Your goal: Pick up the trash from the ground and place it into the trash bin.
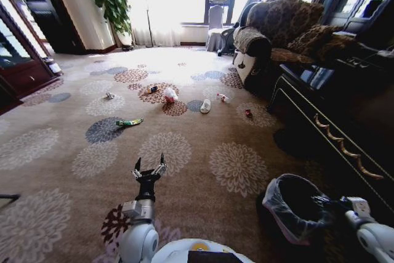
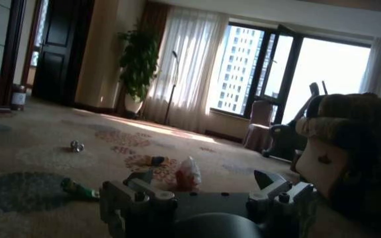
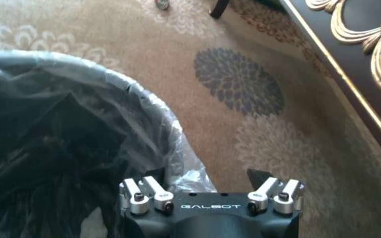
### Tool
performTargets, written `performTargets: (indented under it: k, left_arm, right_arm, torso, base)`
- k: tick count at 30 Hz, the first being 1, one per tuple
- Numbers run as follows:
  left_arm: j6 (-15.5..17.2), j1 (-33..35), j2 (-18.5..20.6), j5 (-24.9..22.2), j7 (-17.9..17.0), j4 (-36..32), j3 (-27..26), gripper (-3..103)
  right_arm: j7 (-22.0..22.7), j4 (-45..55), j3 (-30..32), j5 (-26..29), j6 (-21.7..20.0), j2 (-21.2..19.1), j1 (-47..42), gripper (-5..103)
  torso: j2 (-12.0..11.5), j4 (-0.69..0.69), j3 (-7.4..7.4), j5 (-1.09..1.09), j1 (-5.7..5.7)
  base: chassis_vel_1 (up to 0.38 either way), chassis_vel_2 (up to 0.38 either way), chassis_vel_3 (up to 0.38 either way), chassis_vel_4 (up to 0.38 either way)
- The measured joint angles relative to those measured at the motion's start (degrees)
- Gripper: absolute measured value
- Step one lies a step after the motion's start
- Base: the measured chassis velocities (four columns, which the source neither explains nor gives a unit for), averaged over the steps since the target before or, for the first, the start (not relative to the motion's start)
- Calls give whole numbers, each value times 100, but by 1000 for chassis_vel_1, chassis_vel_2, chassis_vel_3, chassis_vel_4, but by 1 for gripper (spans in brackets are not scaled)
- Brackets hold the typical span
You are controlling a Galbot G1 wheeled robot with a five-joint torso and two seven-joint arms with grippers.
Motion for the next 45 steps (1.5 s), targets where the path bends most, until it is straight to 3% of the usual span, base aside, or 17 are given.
performTargets:
  k: [13, 19, 20, 21, 23, 25, 29, 31, 34, 45]
  left_arm:
    - [-85, 57, -24, 62, -4, 62, 28, 100]
    - [-104, 82, -25, 102, -2, 75, 73, 97]
    - [-106, 83, -22, 104, -1, 78, 76, 100]
    - [-106, 83, -22, 104, -1, 78, 76, 100]
    - [-112, 81, -8, 105, 0, 93, 78, 99]
    - [-114, 80, -5, 105, 1, 98, 81, 99]
    - [-131, 84, 2, 119, 4, 121, 100, 99]
    - [-136, 85, 2, 127, 5, 126, 107, 99]
    - [-149, 85, -7, 140, 8, 136, 125, 99]
    - [-176, 100, 27, 134, 4, 120, 94, 99]
  right_arm:
    - [0, 154, -216, 21, -142, -169, -132, 79]
    - [1, 123, -326, -3, -182, -184, -78, 62]
    - [1, 120, -351, -32, -181, -191, -73, 52]
    - [1, 120, -351, -32, -181, -191, -73, 52]
    - [4, 109, -388, -152, -133, -193, -72, 41]
    - [5, 114, -391, -172, -123, -190, -75, 41]
    - [15, 160, -362, -214, -56, -167, -141, 19]
    - [15, 169, -357, -237, -23, -161, -154, 19]
    - [11, 187, -357, -340, 106, -126, -190, 10]
    - [18, 396, -316, -276, 437, 46, -302, 8]
  torso:
    - [0, 0, 0, -3, 0]
    - [0, 1, 0, -3, 0]
    - [0, 1, 0, -3, 0]
    - [0, 1, 0, -3, 0]
    - [0, 0, 0, -1, 0]
    - [0, 0, 0, -2, 0]
    - [0, 0, -1, -7, 0]
    - [1, 0, -1, -6, 0]
    - [1, -1, -1, -5, 0]
    - [1, -3, -1, -5, 0]
  base:
    - [0, 0, 0, 0]
    - [0, 0, 0, 0]
    - [0, 0, 0, 0]
    - [0, 0, 0, 0]
    - [0, 0, 0, 0]
    - [0, 0, 0, 0]
    - [0, 0, 0, 0]
    - [0, 0, 0, 0]
    - [0, 0, 0, 0]
    - [0, 0, 0, 0]
